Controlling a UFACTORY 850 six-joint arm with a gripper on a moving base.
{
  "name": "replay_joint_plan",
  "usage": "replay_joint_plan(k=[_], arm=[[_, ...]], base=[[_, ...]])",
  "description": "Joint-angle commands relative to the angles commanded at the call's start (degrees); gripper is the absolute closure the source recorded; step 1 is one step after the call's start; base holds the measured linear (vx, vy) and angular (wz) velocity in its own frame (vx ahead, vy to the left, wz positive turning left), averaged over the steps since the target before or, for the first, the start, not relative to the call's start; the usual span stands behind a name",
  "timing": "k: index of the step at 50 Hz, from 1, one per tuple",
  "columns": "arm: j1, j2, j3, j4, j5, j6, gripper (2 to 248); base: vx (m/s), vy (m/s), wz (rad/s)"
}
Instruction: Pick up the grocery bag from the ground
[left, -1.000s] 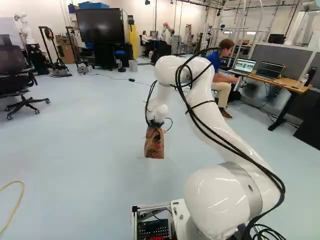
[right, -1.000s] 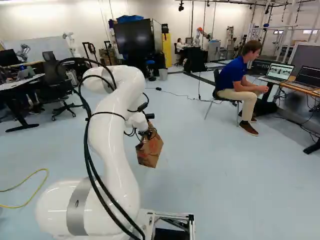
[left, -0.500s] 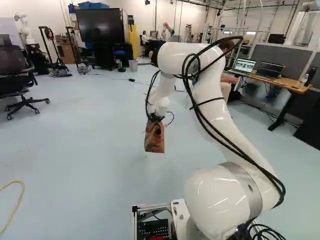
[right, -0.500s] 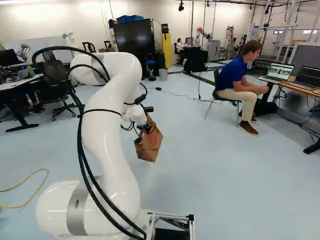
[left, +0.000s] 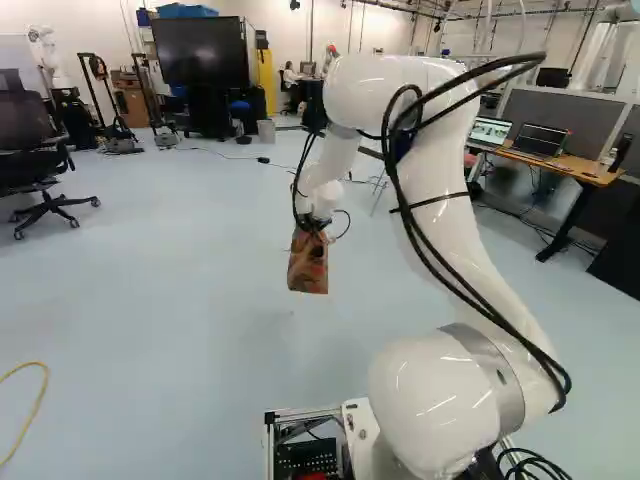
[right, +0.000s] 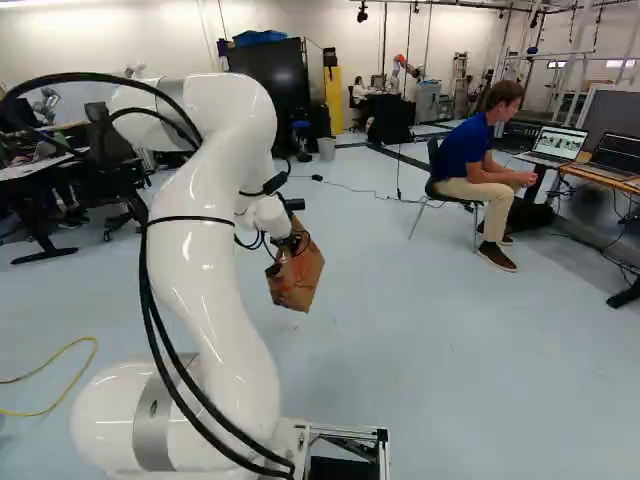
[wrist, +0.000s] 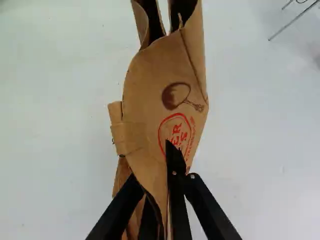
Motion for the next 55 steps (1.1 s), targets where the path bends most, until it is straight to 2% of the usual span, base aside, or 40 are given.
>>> replay_joint_plan(k=[8, 32, 55], arm=[[0.00, 2.11, 0.99, 0.00, 0.00, 0.00, 228], [-0.18, 3.55, 2.36, 0.00, 0.84, 0.00, 228], [-0.83, 7.89, 6.97, 0.00, 3.94, 0.00, 228]], base=[[0.000, 0.000, 0.000], [0.000, 0.000, 0.000], [0.000, 0.000, 0.000]])
